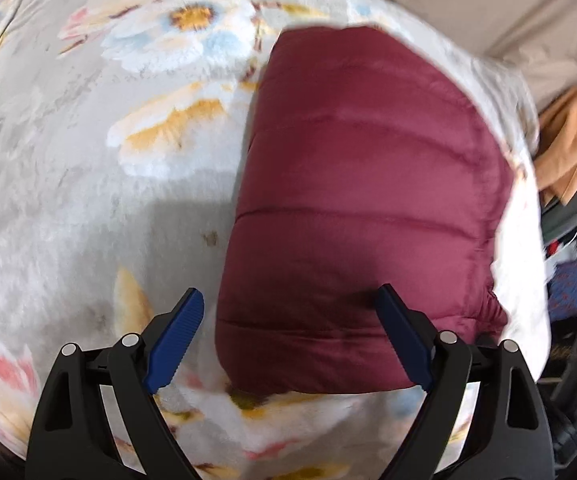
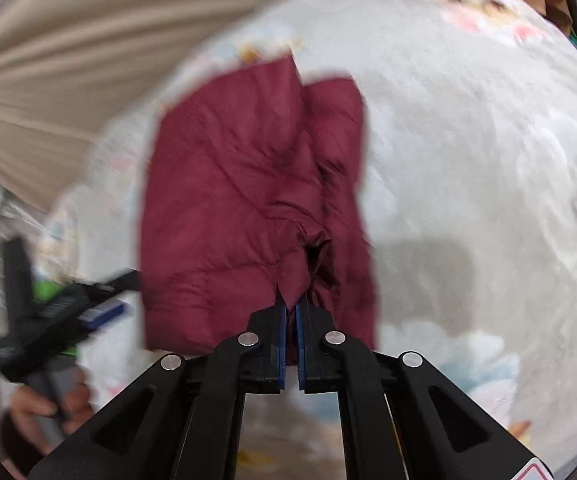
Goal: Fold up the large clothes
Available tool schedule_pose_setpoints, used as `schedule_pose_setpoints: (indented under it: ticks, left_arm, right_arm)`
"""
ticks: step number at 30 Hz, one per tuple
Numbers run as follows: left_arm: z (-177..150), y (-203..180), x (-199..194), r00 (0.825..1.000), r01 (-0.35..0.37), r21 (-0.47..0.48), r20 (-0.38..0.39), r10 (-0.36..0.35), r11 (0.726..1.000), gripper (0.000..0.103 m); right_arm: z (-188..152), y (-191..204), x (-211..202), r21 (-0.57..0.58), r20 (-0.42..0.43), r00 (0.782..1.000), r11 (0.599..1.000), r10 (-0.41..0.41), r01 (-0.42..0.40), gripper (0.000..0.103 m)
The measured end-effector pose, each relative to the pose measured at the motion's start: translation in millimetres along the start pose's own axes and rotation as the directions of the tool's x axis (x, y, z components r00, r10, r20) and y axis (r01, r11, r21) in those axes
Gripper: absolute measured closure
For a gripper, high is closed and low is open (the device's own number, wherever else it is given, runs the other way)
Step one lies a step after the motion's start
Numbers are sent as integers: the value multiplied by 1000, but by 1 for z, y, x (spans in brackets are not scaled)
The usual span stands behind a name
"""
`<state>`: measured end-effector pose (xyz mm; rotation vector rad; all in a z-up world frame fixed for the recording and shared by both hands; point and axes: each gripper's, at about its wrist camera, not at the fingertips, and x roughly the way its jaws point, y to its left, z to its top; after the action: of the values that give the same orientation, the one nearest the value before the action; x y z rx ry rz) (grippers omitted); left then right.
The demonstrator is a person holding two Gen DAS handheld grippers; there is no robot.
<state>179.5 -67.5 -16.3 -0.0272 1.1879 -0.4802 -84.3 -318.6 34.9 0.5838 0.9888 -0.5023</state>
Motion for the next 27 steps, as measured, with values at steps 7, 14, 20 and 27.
schedule_pose_setpoints:
  ticks: [7, 14, 20, 27]
  left_arm:
    - [-11, -3, 23, 1000, -8, 20, -11, 9, 1000, 13]
    - [3, 9, -4, 998, 52, -34, 42, -50, 998, 13]
    - [14, 13, 17, 995, 98, -82, 0, -98, 992, 12]
    - [17, 9, 36, 991, 130, -100, -25, -133, 986, 5]
  right_arm:
    - [-9, 4, 52, -101, -42, 987, 984, -153, 148, 97]
    - [-2, 8, 4, 0, 71, 993, 995, -96, 96, 31]
    - [-1, -10, 33, 113, -37, 998, 992, 60, -56, 29]
    - [-7, -21, 61, 207, -76, 988, 971, 134, -116, 17]
